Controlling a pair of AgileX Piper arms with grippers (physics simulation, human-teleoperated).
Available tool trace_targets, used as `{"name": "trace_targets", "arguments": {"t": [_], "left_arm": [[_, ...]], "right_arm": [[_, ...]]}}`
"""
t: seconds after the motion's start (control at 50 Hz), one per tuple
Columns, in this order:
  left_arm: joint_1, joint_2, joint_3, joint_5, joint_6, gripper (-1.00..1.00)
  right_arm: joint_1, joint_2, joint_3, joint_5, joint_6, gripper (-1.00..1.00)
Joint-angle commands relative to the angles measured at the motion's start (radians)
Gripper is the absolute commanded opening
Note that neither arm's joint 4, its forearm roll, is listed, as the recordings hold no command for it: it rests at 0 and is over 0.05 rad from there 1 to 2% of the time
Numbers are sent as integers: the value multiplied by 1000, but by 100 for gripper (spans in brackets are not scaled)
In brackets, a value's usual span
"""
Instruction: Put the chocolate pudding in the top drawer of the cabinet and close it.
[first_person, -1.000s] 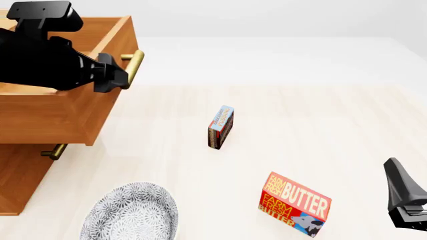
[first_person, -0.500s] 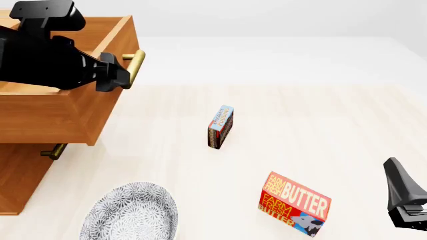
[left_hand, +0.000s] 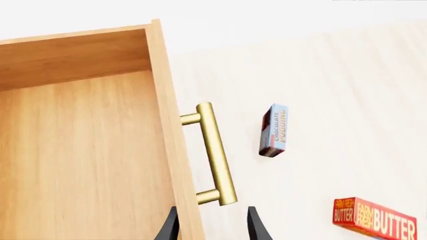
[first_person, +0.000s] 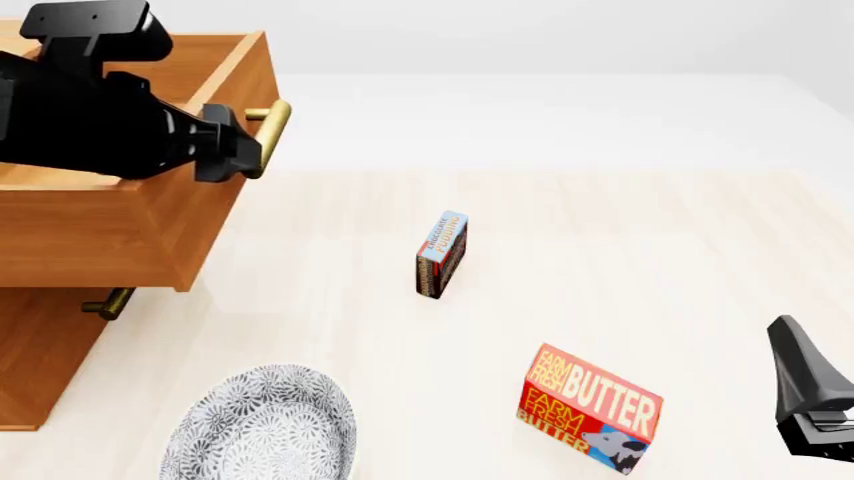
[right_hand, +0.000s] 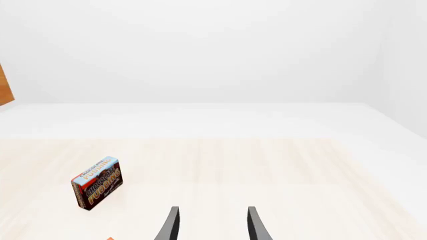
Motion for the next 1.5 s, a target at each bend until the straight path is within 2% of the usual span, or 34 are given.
{"name": "trace_targets", "arguments": {"t": [0.02,0.3,0.78,0.8,0.84,0.88,0.94,1.5], "left_arm": [[-93,37,-39,-37,54,100],[-125,-11,-41,-52,49,100],[-158,-74,-149,25,94,100],[-170,-81,-156,23,77,100],[-185,-85,-173,26,98,100],[-196,-91,-187,33,81,100],[-209,-98,-196,37,91,100],[-218,-250,-183,82,166,100]], "right_arm": [[0,0,0,0,0,100],[0,0,0,0,0,100],[0,0,0,0,0,100],[0,0,0,0,0,100],[0,0,0,0,0,100],[0,0,0,0,0,100],[0,0,0,0,0,100],[0,0,0,0,0,100]]}}
